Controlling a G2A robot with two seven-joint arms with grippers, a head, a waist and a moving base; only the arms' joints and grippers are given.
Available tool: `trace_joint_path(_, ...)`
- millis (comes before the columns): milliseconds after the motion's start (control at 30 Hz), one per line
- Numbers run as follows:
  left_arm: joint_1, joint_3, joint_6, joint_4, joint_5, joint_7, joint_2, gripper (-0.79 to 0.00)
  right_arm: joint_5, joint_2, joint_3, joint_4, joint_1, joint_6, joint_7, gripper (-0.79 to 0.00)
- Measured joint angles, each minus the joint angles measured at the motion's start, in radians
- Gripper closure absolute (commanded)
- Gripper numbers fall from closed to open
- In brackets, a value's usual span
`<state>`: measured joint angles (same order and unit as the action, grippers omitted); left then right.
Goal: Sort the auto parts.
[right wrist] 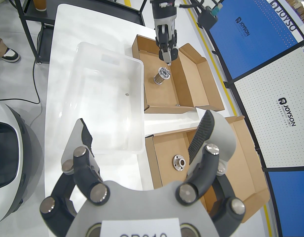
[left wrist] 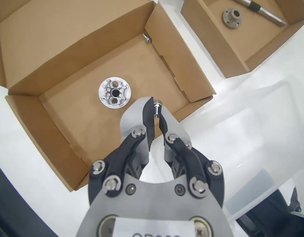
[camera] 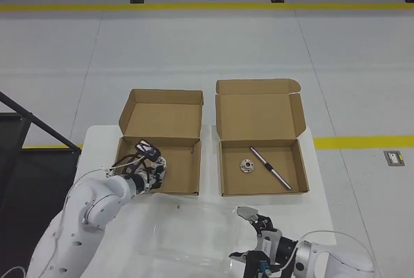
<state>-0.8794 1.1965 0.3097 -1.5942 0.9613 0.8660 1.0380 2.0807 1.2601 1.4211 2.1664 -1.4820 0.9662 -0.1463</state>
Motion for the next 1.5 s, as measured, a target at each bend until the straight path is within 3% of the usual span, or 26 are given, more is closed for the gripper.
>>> trace_joint_path(333,0.155,-0.192,-0.024,0.157,0.075,-0.01,0.05,0.0,0.0,0.0,0.0,0.0,0.0,0.0,0.0,-0.785)
trace_joint_path(400,0.18,-0.223,-0.038,0.189,0.088,-0.014,0.061,-0.095,0.0,0.0,0.0,0.0,0.0,0.0,0.0,-0.785)
trace_joint_path(500,0.219,-0.259,-0.054,0.244,0.083,-0.016,0.078,-0.323,0.0,0.0,0.0,0.0,0.0,0.0,0.0,-0.785)
trace_joint_path(600,0.257,-0.285,-0.056,0.3,0.069,-0.022,0.093,-0.44,0.0,0.0,0.0,0.0,0.0,0.0,0.0,-0.785)
trace_joint_path(700,0.28,-0.298,-0.055,0.336,0.055,-0.031,0.104,-0.493,0.0,0.0,0.0,0.0,0.0,0.0,0.0,-0.785)
trace_joint_path(867,0.283,-0.284,-0.051,0.326,0.052,-0.05,0.106,-0.483,0.0,0.0,0.0,0.0,0.0,0.0,0.0,-0.785)
trace_joint_path(1033,0.236,-0.22,-0.046,0.244,0.052,-0.072,0.088,-0.48,0.0,0.0,0.0,0.0,0.0,0.0,0.0,-0.785)
trace_joint_path(1167,0.144,-0.113,-0.042,0.127,0.015,-0.113,0.061,-0.539,0.0,0.0,0.0,0.0,0.0,0.0,0.0,-0.785)
trace_joint_path(1233,0.071,-0.037,-0.04,0.05,-0.016,-0.145,0.045,-0.6,0.0,0.0,0.0,0.0,0.0,0.0,0.0,-0.785)
trace_joint_path(1333,-0.043,0.08,-0.06,-0.055,-0.053,-0.207,0.024,-0.785,0.0,0.0,0.0,0.0,0.0,0.0,0.0,-0.785)
trace_joint_path(1400,-0.126,0.148,-0.082,-0.123,-0.043,-0.258,0.015,-0.785,0.0,0.0,0.0,0.0,0.0,0.0,0.0,-0.785)
trace_joint_path(1433,-0.157,0.177,-0.085,-0.145,-0.06,-0.278,0.013,-0.718,0.0,0.0,0.0,0.0,0.0,0.0,0.0,-0.784)
trace_joint_path(1500,-0.193,0.214,-0.086,-0.16,-0.102,-0.297,0.01,-0.76,0.0,0.0,0.0,0.0,0.0,0.0,0.0,-0.785)
